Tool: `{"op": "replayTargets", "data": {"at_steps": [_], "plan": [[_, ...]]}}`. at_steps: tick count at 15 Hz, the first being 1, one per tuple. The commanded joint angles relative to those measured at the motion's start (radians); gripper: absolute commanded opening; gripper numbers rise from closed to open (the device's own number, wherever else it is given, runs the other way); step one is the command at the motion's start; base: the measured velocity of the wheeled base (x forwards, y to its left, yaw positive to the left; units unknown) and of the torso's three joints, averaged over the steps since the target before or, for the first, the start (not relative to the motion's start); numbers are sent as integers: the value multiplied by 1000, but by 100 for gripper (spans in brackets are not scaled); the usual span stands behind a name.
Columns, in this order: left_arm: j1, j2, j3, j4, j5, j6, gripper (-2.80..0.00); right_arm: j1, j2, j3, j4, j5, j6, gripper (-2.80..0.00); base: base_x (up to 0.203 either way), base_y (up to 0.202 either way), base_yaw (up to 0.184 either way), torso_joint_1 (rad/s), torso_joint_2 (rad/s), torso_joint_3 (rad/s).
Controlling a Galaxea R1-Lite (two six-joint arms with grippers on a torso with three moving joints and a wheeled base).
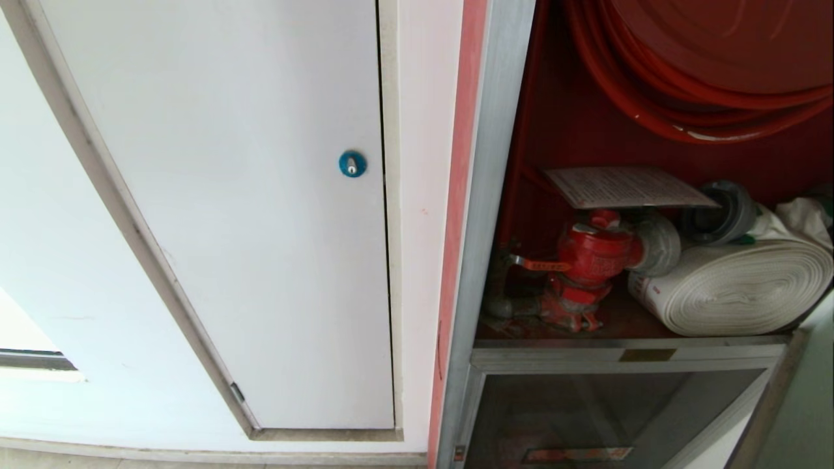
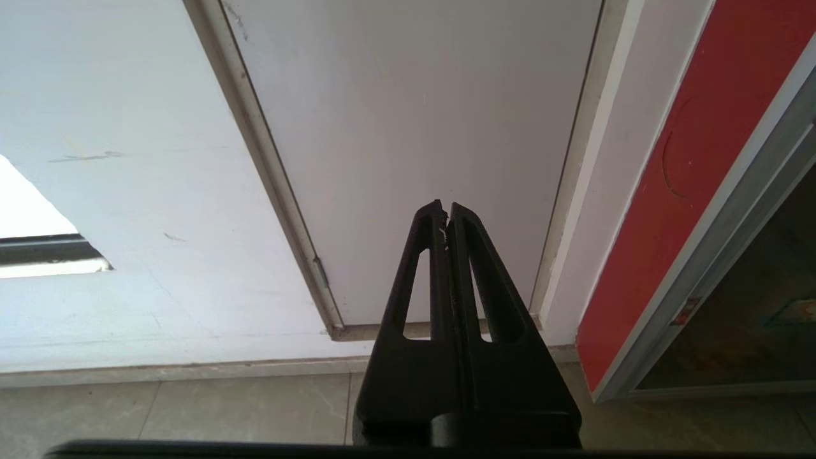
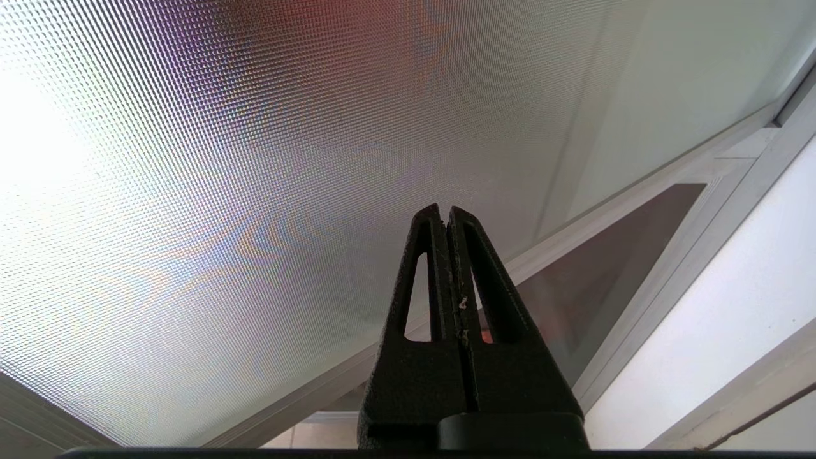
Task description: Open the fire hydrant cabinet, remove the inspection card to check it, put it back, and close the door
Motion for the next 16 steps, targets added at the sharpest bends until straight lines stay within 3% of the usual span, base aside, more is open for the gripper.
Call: {"op": "replayTargets", "data": {"at_steps": [1,4,16], "plan": [[0,2,0,0,-1,0,-280,0,0,0,0,0,0,-280,0,0,0,0,0,0],[0,2,0,0,-1,-3,-280,0,1,0,0,0,0,-280,-24,0,0,3,2,1],[0,2,0,0,1,-15,-280,0,1,0,0,0,-1,-280,-192,0,1,0,3,3]]}}
